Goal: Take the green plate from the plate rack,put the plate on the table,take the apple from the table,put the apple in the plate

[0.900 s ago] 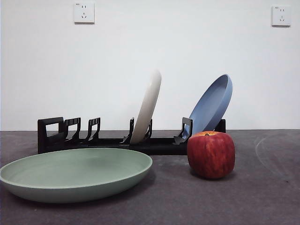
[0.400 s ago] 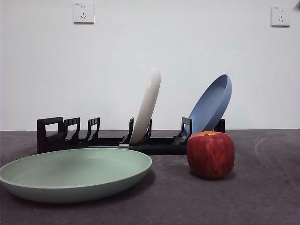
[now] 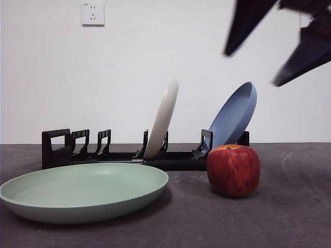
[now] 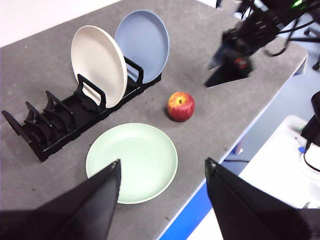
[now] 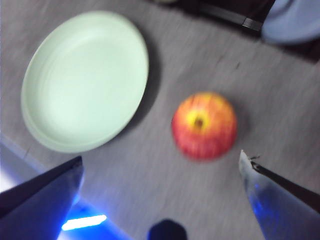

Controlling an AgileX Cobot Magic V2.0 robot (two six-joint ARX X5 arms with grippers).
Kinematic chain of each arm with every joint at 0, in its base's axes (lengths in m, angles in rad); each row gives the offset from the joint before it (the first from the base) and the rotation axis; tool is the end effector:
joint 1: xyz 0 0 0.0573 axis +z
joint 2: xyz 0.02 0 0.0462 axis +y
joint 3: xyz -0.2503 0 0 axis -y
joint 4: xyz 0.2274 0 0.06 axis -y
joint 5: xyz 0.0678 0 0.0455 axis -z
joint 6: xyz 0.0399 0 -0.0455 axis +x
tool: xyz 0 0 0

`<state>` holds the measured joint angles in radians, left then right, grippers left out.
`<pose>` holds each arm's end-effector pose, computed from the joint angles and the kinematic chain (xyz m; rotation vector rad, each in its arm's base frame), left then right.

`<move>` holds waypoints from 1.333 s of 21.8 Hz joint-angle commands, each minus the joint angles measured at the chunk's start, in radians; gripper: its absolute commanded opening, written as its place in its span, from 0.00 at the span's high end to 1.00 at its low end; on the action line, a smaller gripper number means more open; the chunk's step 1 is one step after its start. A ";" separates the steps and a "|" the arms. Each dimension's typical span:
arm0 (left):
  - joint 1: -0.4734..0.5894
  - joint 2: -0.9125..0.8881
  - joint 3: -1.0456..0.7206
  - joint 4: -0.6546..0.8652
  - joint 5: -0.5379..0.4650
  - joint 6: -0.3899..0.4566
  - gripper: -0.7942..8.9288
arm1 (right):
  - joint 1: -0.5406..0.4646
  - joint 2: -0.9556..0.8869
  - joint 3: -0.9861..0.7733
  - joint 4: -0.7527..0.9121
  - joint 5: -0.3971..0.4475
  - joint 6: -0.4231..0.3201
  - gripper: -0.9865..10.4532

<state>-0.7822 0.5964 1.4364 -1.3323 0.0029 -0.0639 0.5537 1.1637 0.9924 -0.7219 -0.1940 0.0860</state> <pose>0.0105 -0.0106 0.4026 0.1323 0.4910 -0.7529 0.1850 0.1234 0.2704 -0.0868 0.9267 0.6565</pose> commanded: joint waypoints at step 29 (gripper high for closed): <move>-0.005 -0.027 -0.003 -0.001 -0.055 -0.014 0.63 | 0.071 0.415 0.203 -0.031 0.173 0.071 0.93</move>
<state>-0.7856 0.5735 1.4361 -1.3323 -0.0498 -0.0723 0.6197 1.5738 1.1751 -0.7689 -0.0204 0.1501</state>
